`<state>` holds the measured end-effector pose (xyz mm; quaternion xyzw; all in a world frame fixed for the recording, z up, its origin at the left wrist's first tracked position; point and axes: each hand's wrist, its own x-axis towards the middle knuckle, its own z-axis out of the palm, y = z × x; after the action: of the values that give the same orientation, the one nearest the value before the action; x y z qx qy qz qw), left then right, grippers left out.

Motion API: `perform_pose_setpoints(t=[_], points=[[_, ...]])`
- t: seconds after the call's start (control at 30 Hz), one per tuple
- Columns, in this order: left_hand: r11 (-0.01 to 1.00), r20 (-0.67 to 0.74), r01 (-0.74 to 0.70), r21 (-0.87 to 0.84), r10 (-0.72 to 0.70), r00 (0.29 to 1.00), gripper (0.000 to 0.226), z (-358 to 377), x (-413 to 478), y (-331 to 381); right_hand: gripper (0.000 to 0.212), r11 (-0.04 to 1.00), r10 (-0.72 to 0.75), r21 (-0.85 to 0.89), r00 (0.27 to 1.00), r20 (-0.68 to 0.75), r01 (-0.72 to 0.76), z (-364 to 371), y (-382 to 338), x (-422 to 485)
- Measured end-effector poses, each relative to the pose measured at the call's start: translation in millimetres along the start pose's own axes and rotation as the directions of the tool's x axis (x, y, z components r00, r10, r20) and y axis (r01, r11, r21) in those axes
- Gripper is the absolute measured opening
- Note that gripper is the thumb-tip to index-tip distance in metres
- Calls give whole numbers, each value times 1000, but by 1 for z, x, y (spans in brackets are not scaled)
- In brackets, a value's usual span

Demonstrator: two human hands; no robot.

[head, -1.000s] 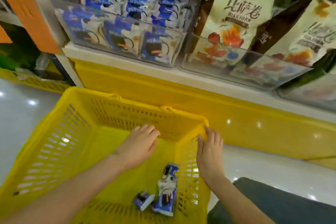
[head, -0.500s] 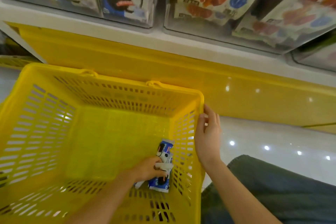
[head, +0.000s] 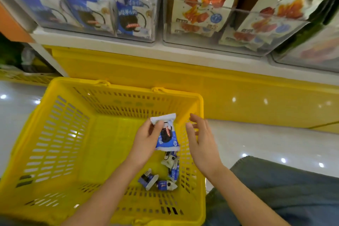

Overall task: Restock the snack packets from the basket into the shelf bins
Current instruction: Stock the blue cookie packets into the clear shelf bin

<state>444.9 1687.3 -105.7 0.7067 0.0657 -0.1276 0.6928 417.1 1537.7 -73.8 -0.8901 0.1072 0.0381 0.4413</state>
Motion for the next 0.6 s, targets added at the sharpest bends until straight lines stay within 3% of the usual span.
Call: perform_pose_setpoints(t=[0.13,0.23,0.33,0.43,0.53,0.6], points=[[984,12,-169,55,169,986,4,13,-19,27,42,910,38,388,961,273,-147,2,-18,-22],[928,26,-292,232,294,955,8,15,-27,31,29,923,17,371,974,224,-101,0,-19,-23],[870,41,-331,366,341,939,31,11,-27,20,19,930,8,364,992,129,-55,-4,-11,-14],[857,22,-221,466,238,971,37,3,-13,-9,14,946,26,322,1000,9,-28,-4,3,-3],[787,83,-29,616,-28,996,30,0,5,-53,16,971,14,238,998,-61,1,2,15,7],[738,134,72,671,-216,967,32,2,14,-81,22,983,-12,183,995,-102,31,7,20,12]])
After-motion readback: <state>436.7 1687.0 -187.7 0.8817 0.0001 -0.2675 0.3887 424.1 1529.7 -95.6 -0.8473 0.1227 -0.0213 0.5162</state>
